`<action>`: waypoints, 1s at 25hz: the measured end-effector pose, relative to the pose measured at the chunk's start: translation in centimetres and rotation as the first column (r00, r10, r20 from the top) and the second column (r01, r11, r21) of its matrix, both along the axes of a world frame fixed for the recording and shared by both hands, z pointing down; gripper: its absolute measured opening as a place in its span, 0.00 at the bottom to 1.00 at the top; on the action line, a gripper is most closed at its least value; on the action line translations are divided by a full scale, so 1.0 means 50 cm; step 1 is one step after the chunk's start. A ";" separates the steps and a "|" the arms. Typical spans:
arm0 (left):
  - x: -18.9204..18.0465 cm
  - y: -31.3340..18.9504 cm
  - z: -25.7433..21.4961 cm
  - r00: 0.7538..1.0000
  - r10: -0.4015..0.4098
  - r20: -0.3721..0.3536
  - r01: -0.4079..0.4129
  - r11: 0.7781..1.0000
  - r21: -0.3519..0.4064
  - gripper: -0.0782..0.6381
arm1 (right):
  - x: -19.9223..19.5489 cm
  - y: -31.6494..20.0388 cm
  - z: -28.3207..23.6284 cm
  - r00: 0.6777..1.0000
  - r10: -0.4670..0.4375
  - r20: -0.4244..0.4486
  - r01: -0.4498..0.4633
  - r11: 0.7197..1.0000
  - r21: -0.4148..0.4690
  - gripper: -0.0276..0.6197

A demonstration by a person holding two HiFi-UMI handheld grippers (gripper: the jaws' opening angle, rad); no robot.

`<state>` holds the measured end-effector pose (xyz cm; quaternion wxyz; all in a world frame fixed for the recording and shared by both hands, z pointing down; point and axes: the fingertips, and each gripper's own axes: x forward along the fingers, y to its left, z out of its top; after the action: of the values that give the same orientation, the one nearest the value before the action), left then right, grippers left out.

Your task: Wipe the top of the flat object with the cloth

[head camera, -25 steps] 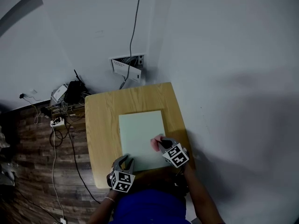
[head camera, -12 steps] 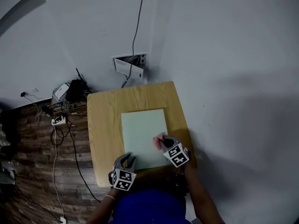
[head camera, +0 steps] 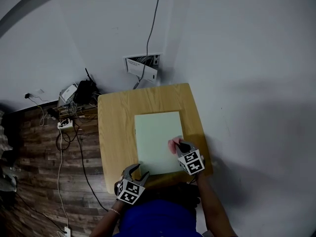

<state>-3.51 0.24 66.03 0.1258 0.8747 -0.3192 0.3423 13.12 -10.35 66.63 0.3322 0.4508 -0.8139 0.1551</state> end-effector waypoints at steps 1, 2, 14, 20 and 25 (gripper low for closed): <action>0.000 0.007 0.002 1.000 0.015 0.005 -0.015 1.000 -0.003 0.42 | -0.005 0.005 -0.006 1.000 0.007 0.011 -0.007 1.000 0.004 0.07; 0.001 0.013 0.004 0.999 0.031 0.011 -0.031 1.000 -0.004 0.44 | -0.013 0.009 -0.014 1.000 0.006 0.024 -0.006 1.000 0.010 0.07; 0.002 0.031 0.018 0.987 0.138 0.078 -0.142 0.989 0.043 0.46 | -0.167 0.103 -0.141 0.974 -0.137 0.179 0.122 0.988 0.093 0.07; -0.003 0.034 0.020 0.983 0.160 0.087 -0.164 0.985 0.045 0.46 | -0.257 0.164 -0.134 0.946 -0.280 0.164 0.272 0.960 0.068 0.07; -0.001 0.034 0.022 0.978 0.184 0.098 -0.190 0.981 0.049 0.46 | -0.309 0.187 -0.104 0.932 -0.337 0.134 0.337 0.941 0.023 0.07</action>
<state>-3.54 1.95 67.15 0.0524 0.8872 -0.2509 0.3836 -2.35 -1.00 61.41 0.2974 0.2931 -0.8998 0.1262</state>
